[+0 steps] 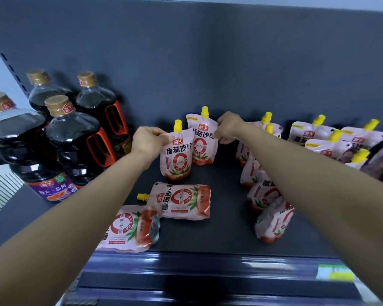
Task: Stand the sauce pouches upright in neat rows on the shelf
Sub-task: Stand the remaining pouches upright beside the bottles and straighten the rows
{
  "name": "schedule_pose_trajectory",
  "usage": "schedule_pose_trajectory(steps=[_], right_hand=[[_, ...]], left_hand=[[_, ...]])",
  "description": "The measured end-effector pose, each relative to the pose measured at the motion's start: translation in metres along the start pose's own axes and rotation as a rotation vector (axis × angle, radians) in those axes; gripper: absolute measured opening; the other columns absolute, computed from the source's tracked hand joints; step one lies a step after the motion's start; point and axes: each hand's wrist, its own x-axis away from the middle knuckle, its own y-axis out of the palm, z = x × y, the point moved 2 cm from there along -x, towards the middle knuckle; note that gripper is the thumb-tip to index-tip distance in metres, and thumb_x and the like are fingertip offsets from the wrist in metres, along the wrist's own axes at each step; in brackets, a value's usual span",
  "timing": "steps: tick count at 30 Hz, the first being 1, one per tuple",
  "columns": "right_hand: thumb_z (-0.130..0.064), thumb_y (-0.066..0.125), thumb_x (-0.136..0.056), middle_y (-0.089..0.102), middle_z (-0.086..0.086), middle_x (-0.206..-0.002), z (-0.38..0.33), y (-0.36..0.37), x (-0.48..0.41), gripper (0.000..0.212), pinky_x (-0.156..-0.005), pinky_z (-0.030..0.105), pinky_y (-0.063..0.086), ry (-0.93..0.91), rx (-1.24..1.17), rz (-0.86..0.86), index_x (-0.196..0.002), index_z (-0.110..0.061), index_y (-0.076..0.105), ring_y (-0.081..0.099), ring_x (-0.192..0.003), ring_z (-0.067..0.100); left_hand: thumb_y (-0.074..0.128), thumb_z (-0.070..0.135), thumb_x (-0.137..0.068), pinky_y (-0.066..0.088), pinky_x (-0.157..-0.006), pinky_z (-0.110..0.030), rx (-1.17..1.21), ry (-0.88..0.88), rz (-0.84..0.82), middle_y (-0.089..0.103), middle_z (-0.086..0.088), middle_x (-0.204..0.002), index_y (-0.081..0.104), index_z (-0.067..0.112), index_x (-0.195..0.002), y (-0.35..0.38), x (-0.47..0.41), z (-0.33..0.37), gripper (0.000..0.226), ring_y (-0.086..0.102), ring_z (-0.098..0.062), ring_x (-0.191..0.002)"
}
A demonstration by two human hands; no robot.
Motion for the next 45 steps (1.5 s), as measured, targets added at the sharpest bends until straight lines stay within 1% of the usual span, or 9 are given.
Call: schedule_pose_trajectory(steps=[5, 8, 11, 16, 25, 30, 35, 42, 45], right_hand=[[-0.005, 0.062, -0.085, 0.063, 0.014, -0.081, -0.002, -0.003, 0.012, 0.007, -0.085, 0.038, 0.058, -0.026, 0.058, 0.007, -0.088, 0.0, 0.062, 0.071, -0.09, 0.032], [-0.004, 0.061, -0.083, 0.062, 0.013, -0.085, -0.003, -0.009, 0.016, 0.027, -0.07, 0.031, 0.055, -0.047, 0.076, 0.032, -0.108, 0.006, 0.064, 0.064, -0.067, 0.026], [-0.003, 0.063, -0.081, 0.062, 0.014, -0.087, -0.003, -0.013, 0.021, 0.03, -0.072, 0.033, 0.055, -0.056, 0.09, 0.067, -0.11, 0.006, 0.063, 0.055, -0.062, 0.02], [0.0, 0.057, -0.083, 0.069, 0.019, -0.105, -0.001, -0.019, 0.03, 0.028, -0.086, 0.038, 0.056, -0.07, 0.181, 0.154, -0.109, 0.002, 0.065, 0.066, -0.088, 0.031], [0.003, 0.049, -0.079, 0.066, 0.02, -0.089, -0.024, -0.027, 0.05, 0.027, -0.081, 0.038, 0.058, -0.153, 0.253, 0.283, -0.099, 0.0, 0.066, 0.069, -0.088, 0.032], [-0.002, 0.054, -0.078, 0.063, 0.013, -0.071, -0.052, -0.007, 0.072, 0.014, -0.058, 0.026, 0.045, -0.26, 0.4, 0.11, -0.083, 0.001, 0.066, 0.057, -0.07, 0.026], [-0.013, 0.064, -0.083, 0.071, 0.014, -0.099, -0.07, 0.042, 0.094, 0.019, -0.09, 0.039, 0.052, -0.468, 0.337, -0.151, -0.098, -0.003, 0.071, 0.066, -0.093, 0.03], [-0.02, 0.067, -0.084, 0.058, 0.013, -0.13, -0.072, 0.114, 0.089, 0.042, -0.102, 0.039, 0.044, -0.462, 0.539, -0.416, -0.121, -0.002, 0.061, 0.054, -0.119, 0.03], [-0.024, 0.064, -0.087, 0.052, 0.01, -0.136, -0.069, 0.133, 0.086, 0.048, -0.103, 0.035, 0.043, -0.476, 0.64, -0.433, -0.129, -0.003, 0.054, 0.052, -0.121, 0.027]], left_hand=[[0.066, 0.007, -0.082, 0.056, -0.077, -0.037, 0.026, -0.007, -0.063, 0.067, -0.007, -0.075, 0.068, 0.013, -0.072, 0.005, -0.002, 0.002, 0.012, 0.066, -0.025, -0.078], [0.065, 0.006, -0.083, 0.057, -0.077, -0.037, 0.034, -0.01, -0.1, 0.066, -0.006, -0.072, 0.069, 0.003, -0.082, 0.014, -0.003, 0.006, 0.005, 0.064, -0.023, -0.072], [0.065, 0.007, -0.084, 0.056, -0.077, -0.038, 0.041, -0.012, -0.121, 0.067, -0.01, -0.077, 0.068, 0.001, -0.086, 0.024, -0.001, 0.011, 0.007, 0.065, -0.024, -0.074], [0.064, 0.008, -0.085, 0.056, -0.077, -0.038, 0.047, -0.013, -0.116, 0.069, -0.013, -0.089, 0.067, 0.01, -0.082, 0.028, 0.002, 0.012, 0.004, 0.066, -0.024, -0.08], [0.068, 0.001, -0.079, 0.052, -0.075, -0.028, 0.0, 0.028, -0.104, 0.063, -0.008, -0.097, 0.064, 0.007, -0.102, 0.019, 0.007, 0.011, 0.024, 0.061, -0.02, -0.09], [0.07, 0.004, -0.078, 0.042, -0.075, -0.024, -0.052, 0.096, -0.01, 0.06, -0.004, -0.091, 0.064, 0.006, -0.102, -0.008, 0.018, 0.009, 0.025, 0.055, -0.015, -0.085], [0.07, 0.007, -0.078, 0.041, -0.069, -0.021, -0.155, 0.081, 0.016, 0.06, -0.002, -0.085, 0.066, 0.01, -0.092, -0.044, 0.045, -0.013, 0.015, 0.054, -0.014, -0.079], [0.071, 0.009, -0.077, 0.04, -0.06, -0.023, -0.465, -0.072, -0.051, 0.058, 0.0, -0.068, 0.069, 0.005, -0.084, -0.097, 0.097, -0.053, 0.008, 0.052, -0.012, -0.065], [0.069, 0.014, -0.079, 0.041, -0.062, -0.026, -0.611, -0.175, -0.017, 0.063, -0.01, -0.081, 0.068, 0.005, -0.083, -0.117, 0.108, -0.07, 0.01, 0.054, -0.017, -0.07]])
